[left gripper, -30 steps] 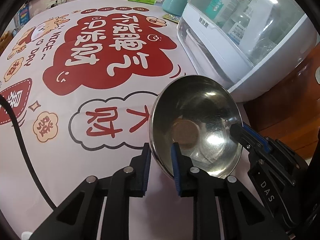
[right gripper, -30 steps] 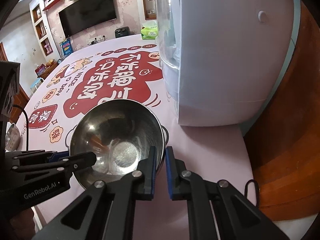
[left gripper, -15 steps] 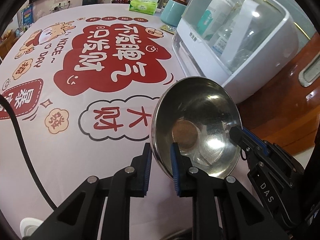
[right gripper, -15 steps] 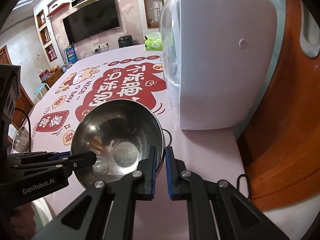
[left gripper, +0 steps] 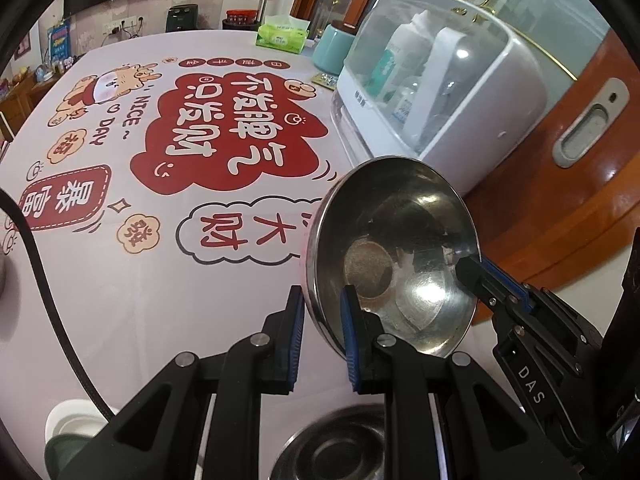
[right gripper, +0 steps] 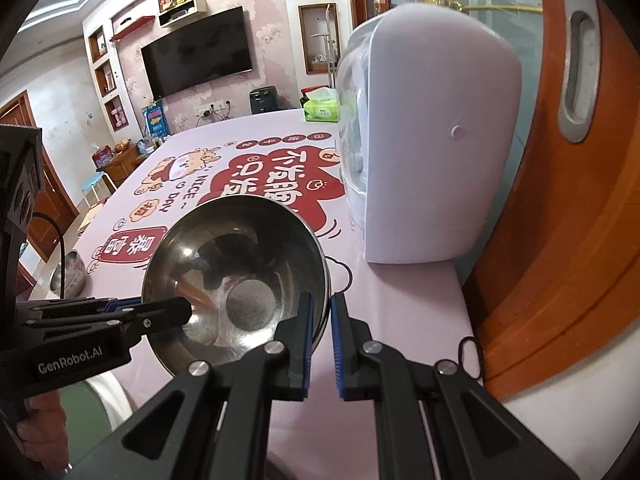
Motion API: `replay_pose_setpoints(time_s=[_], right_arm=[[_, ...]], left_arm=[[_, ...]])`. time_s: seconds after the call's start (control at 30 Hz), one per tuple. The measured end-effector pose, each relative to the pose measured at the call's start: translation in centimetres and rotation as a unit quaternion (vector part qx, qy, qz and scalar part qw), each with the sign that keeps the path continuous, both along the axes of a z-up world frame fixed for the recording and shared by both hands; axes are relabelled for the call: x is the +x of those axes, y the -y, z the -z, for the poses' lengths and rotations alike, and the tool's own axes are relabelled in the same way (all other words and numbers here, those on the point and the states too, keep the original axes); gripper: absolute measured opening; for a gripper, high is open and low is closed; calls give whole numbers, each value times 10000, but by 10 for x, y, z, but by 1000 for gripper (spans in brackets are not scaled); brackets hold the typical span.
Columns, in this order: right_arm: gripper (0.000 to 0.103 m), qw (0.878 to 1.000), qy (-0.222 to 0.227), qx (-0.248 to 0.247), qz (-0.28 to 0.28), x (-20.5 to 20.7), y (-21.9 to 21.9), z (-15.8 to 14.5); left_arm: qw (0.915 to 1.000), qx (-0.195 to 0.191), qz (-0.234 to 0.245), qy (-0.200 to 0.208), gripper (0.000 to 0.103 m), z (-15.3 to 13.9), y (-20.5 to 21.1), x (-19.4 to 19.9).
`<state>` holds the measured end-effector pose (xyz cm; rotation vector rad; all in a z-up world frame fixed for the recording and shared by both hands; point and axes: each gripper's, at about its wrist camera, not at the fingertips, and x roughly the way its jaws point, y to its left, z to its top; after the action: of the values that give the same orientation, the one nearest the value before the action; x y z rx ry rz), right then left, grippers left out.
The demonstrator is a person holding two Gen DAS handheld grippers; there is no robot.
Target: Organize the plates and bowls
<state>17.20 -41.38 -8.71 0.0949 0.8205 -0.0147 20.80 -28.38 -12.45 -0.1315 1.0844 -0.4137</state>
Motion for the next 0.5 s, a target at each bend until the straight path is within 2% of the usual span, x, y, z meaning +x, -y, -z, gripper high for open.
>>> replay_pose_setpoints(time_s=[0.5], right_arm=[[9, 9997, 208, -37, -150, -64, -8, -29]], left_arm=[[9997, -24, 135, 214, 16, -29, -7, -64]])
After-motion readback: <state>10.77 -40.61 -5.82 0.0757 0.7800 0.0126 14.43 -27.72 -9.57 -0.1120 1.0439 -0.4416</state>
